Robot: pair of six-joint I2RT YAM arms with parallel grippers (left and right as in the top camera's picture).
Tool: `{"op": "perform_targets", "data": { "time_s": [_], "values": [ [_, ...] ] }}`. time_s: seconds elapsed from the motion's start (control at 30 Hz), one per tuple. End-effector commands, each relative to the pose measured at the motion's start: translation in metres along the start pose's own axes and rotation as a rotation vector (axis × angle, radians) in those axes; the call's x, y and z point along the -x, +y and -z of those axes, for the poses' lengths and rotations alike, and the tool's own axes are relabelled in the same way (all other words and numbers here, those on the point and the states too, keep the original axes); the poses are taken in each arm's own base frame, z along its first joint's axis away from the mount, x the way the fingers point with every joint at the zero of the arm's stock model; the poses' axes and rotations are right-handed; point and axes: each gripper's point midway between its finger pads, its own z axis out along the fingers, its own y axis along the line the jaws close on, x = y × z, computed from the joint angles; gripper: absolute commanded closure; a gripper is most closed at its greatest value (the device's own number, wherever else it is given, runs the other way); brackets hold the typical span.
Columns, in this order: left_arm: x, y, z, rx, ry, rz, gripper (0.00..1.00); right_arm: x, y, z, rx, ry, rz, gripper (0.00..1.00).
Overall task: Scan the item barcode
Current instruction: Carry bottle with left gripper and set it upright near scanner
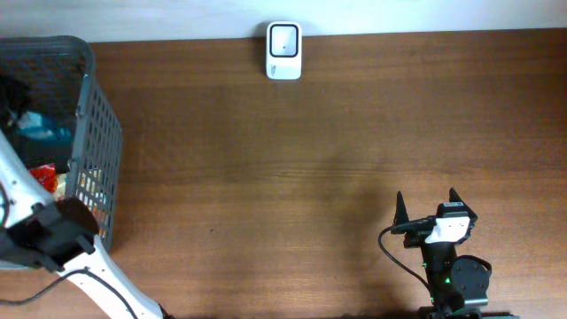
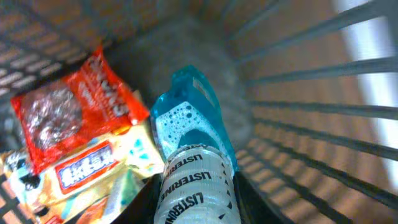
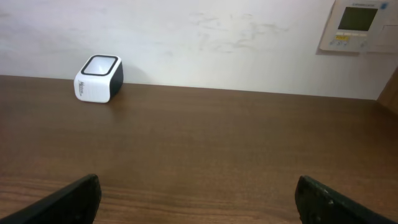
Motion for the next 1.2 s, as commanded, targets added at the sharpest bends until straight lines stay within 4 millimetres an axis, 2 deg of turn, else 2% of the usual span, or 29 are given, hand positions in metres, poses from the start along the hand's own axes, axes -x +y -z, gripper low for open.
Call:
{"op": "perform_targets", "data": {
  "time_s": [0.0,0.2,0.27,0.33,0.43,0.57,0.63,0.67,0.7,0.8,0.9,0.93,1.0,1.1,1.17],
  "values": [
    [0.007,-0.019,0.109,-0.249,-0.187,-0.002,1.0,-0.004,-0.003,0.0,-0.015,0.006,-0.008,0.02],
    [-0.022,-0.04,0.202,-0.475,-0.301,-0.072,1.0,-0.004,-0.003,0.0,-0.015,0.006,-0.008,0.02],
    [-0.043,-0.051,0.231,-0.557,-0.316,-0.123,1.0,-0.004,-0.003,0.0,-0.015,0.006,-0.008,0.02],
    [-0.075,-0.07,0.256,-0.649,-0.3,-0.2,1.0,-0.004,-0.003,0.0,-0.015,0.006,-0.008,0.02],
    [-0.128,-0.103,0.272,-0.747,-0.225,-0.337,1.0,-0.004,-0.003,0.0,-0.015,0.006,-0.008,0.02],
    [-0.191,-0.15,0.275,-0.824,-0.126,-0.499,1.0,-0.004,-0.003,0.0,-0.015,0.006,-0.008,0.02],
    [-0.221,-0.18,0.265,-0.83,-0.102,-0.572,1.0,-0.004,-0.003,0.0,-0.015,0.006,-0.008,0.02],
    [-0.238,-0.197,0.256,-0.824,-0.093,-0.609,1.0,-0.004,-0.003,0.0,-0.015,0.006,-0.008,0.02],
    [-0.264,-0.22,0.24,-0.808,-0.073,-0.659,1.0,-0.004,-0.003,0.0,-0.015,0.006,-0.008,0.02],
    [-0.301,-0.251,0.209,-0.767,-0.053,-0.723,1.0,-0.004,-0.003,0.0,-0.015,0.006,-0.008,0.02],
    [-0.343,-0.279,0.17,-0.715,-0.033,-0.802,1.0,-0.004,-0.003,0.0,-0.015,0.006,-0.008,0.02],
    [-0.364,-0.29,0.155,-0.708,-0.033,-0.871,1.0,-0.004,-0.003,0.0,-0.015,0.006,-0.008,0.02],
    [-0.395,-0.303,0.131,-0.693,-0.016,-0.956,1.0,-0.004,-0.003,0.0,-0.015,0.006,-0.008,0.02],
    [-0.446,-0.311,0.084,-0.634,0.043,-1.046,1.0,-0.004,-0.003,0.0,-0.015,0.006,-0.008,0.02],
    [-0.467,-0.311,0.065,-0.609,0.06,-1.104,1.0,-0.004,-0.003,0.0,-0.015,0.006,-0.008,0.02]
  ]
}}
